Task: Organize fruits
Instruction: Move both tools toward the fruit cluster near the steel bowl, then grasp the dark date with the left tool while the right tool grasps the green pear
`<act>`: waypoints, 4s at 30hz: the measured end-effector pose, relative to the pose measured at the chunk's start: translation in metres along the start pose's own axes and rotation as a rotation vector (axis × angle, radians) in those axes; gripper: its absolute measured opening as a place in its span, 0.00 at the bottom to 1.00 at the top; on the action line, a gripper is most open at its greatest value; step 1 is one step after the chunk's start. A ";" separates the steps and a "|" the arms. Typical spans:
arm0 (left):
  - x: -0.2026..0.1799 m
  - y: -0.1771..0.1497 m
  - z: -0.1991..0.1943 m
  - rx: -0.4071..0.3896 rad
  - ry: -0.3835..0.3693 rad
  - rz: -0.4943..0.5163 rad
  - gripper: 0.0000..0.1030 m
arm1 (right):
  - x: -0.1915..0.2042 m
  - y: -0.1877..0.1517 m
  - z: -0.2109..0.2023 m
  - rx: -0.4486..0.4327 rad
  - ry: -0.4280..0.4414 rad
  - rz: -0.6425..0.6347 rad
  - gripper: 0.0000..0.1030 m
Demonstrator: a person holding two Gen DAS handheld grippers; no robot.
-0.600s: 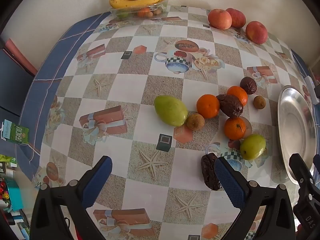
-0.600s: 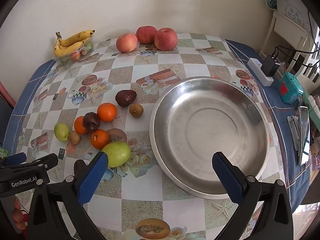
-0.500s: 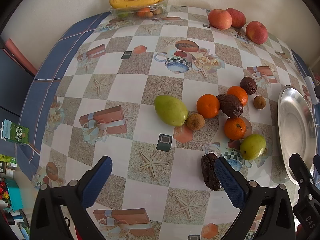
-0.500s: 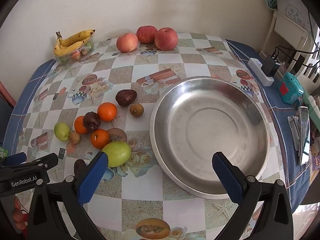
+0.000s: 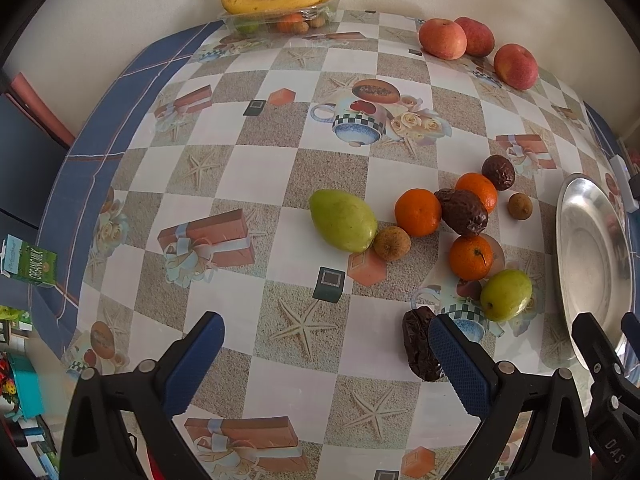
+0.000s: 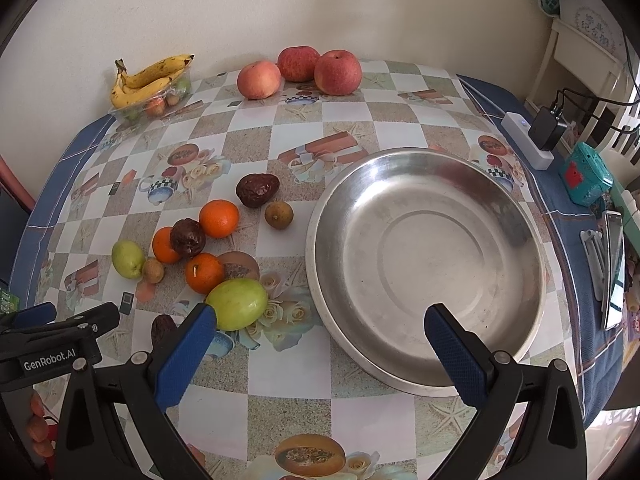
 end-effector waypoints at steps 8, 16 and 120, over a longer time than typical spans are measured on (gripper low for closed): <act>0.031 -0.001 0.006 0.012 0.008 -0.156 1.00 | 0.016 0.001 0.011 0.061 0.073 -0.024 1.00; 0.025 -0.003 0.019 0.065 -0.021 -0.147 1.00 | 0.043 0.000 0.026 0.114 0.127 -0.094 1.00; -0.040 -0.016 0.049 0.133 -0.386 -0.174 0.37 | 0.015 0.006 0.028 0.190 0.138 0.044 0.52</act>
Point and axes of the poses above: each gripper's, at about its wrist camera, not at the fingertips, and z roughly the way its jaws point, x to its left, y to its top, the point moved 3 cm from there along z, roughly the way its jaws point, and after that the axes turned 7 degrees about z, right-handed, at the moved point
